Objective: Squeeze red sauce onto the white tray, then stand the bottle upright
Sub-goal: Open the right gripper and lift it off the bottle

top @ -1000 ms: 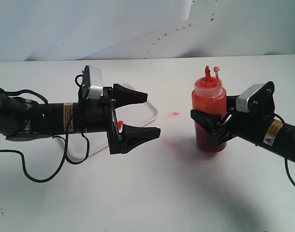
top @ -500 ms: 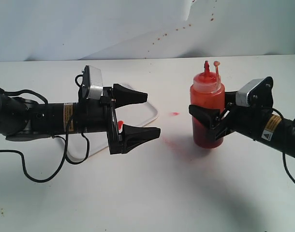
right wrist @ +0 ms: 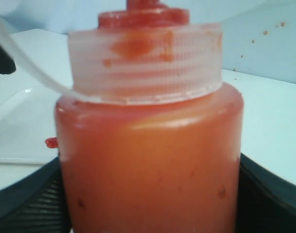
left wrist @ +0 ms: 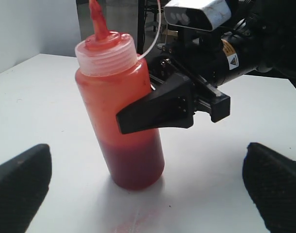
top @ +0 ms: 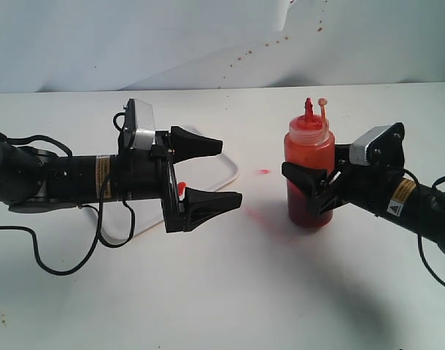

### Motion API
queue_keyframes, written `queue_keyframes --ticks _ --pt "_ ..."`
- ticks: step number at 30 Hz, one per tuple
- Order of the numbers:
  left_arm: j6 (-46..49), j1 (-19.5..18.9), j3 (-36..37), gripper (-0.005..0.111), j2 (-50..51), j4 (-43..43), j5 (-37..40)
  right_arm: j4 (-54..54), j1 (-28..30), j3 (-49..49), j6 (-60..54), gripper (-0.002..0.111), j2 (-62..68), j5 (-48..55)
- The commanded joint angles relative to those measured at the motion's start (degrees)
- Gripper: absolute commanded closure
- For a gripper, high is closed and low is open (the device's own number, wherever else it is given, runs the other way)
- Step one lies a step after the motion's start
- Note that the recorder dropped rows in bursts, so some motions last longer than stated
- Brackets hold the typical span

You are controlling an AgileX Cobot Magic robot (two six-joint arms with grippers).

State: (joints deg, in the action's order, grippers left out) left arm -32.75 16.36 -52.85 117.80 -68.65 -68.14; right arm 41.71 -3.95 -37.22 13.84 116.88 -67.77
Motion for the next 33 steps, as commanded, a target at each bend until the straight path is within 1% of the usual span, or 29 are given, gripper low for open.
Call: queue_keyframes --ticks 1,10,13,14,18,22,30,32,33 --pt "0.25 0.25 -0.13 0.002 -0.58 0.79 -0.59 2.07 -0.17 -0.23 0.56 0.108 -0.01 -2.19" --pt "0.25 0.25 -0.13 0.002 -0.58 0.79 -0.59 3.42 -0.19 -0.33 0.56 0.107 -0.01 -2.19" --pt "0.25 0.25 -0.13 0.002 -0.58 0.79 -0.59 6.73 -0.91 -1.72 0.80 0.097 -0.01 -2.19" --pt "0.25 0.25 -0.13 0.002 -0.58 0.79 -0.59 7.53 -1.49 -2.08 0.80 0.091 -0.01 -2.19" --pt "0.25 0.25 -0.13 0.002 -0.58 0.79 -0.59 6.56 -1.91 -2.24 0.80 0.070 -0.01 -2.19" --pt "0.25 0.25 -0.13 0.002 -0.58 0.79 -0.59 6.43 -1.91 -2.24 0.60 0.054 -0.01 -2.19" --pt "0.25 0.25 -0.13 0.002 -0.58 0.79 -0.59 2.66 -1.91 -2.24 0.47 0.027 -0.01 -2.19" --pt "0.25 0.25 -0.13 0.002 -0.58 0.79 -0.59 2.66 -1.91 -2.24 0.47 0.022 -0.01 -2.19" --pt "0.25 0.25 -0.13 0.002 -0.58 0.79 -0.59 2.66 -1.91 -2.24 0.47 0.022 -0.01 -2.19"
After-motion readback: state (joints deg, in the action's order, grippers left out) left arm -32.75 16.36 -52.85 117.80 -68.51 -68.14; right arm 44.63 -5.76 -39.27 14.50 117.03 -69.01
